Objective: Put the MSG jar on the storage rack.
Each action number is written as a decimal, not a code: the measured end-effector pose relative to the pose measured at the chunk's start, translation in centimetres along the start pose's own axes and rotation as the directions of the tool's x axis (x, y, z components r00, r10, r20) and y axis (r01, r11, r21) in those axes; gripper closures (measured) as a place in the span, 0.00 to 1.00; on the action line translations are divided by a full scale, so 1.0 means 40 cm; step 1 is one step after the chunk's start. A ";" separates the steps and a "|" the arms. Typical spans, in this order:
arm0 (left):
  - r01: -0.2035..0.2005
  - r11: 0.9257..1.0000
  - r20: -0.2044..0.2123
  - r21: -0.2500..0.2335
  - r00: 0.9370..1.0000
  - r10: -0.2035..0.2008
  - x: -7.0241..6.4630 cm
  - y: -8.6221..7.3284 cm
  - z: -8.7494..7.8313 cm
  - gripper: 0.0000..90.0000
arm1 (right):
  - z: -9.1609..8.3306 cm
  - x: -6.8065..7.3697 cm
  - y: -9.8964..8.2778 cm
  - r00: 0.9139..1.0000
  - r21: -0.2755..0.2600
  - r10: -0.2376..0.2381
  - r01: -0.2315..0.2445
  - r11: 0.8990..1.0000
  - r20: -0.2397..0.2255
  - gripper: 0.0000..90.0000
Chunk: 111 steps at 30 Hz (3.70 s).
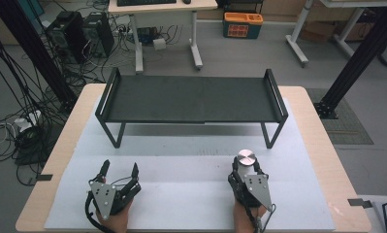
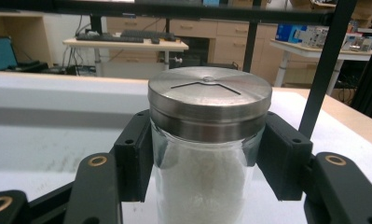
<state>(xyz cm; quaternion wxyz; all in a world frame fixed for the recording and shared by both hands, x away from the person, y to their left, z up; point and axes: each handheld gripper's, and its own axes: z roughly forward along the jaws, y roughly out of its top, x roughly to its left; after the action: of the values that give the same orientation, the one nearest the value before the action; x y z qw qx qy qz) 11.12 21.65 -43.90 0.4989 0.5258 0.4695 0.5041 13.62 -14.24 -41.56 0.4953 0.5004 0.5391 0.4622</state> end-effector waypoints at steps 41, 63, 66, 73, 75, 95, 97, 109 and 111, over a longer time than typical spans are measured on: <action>0.004 1.000 0.009 0.005 1.000 -0.004 0.003 0.001 0.002 0.20 | 0.129 -0.041 0.338 0.999 -0.060 0.011 -0.013 0.998 -0.032 0.47; -0.003 1.000 0.010 0.011 1.000 0.003 0.002 0.003 0.003 0.20 | 0.265 -0.039 0.362 1.000 -0.018 -0.008 0.007 1.000 -0.022 0.47; -0.004 1.000 0.011 0.010 1.000 0.004 0.002 0.003 0.003 0.20 | 0.278 -0.038 0.363 1.000 -0.015 -0.010 0.010 1.000 -0.018 0.46; -0.001 1.000 0.011 0.010 1.000 0.001 0.003 0.003 0.003 0.20 | 0.299 -0.040 0.369 1.000 0.019 -0.005 0.005 1.000 -0.015 0.46; -0.001 1.000 0.011 0.009 1.000 0.001 0.003 0.003 0.003 0.20 | 0.301 -0.042 0.368 1.000 0.021 0.003 -0.003 1.000 -0.018 0.46; 0.005 1.000 0.008 0.007 1.000 -0.005 0.004 0.002 0.002 0.20 | 0.301 -0.050 0.376 1.000 0.025 0.008 -0.007 1.000 -0.029 0.45; 0.006 1.000 0.008 0.007 1.000 -0.006 0.003 0.002 0.002 0.20 | 0.300 -0.050 0.377 1.000 0.024 0.010 -0.009 1.000 -0.030 0.44; 0.007 1.000 0.009 0.008 1.000 -0.007 0.004 0.002 0.002 0.20 | 0.295 -0.049 0.397 0.999 0.017 0.009 -0.008 1.000 -0.040 0.34; 0.007 1.000 0.009 0.008 1.000 -0.007 0.004 0.002 0.002 0.20 | 0.295 -0.046 0.398 0.999 0.019 0.005 -0.004 1.000 -0.042 0.29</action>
<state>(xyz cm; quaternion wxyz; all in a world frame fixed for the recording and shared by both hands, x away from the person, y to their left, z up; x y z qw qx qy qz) 11.22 21.82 -43.81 0.5007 0.5285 0.4712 0.4979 26.69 -14.89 -26.58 0.4780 0.4966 0.5525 0.4687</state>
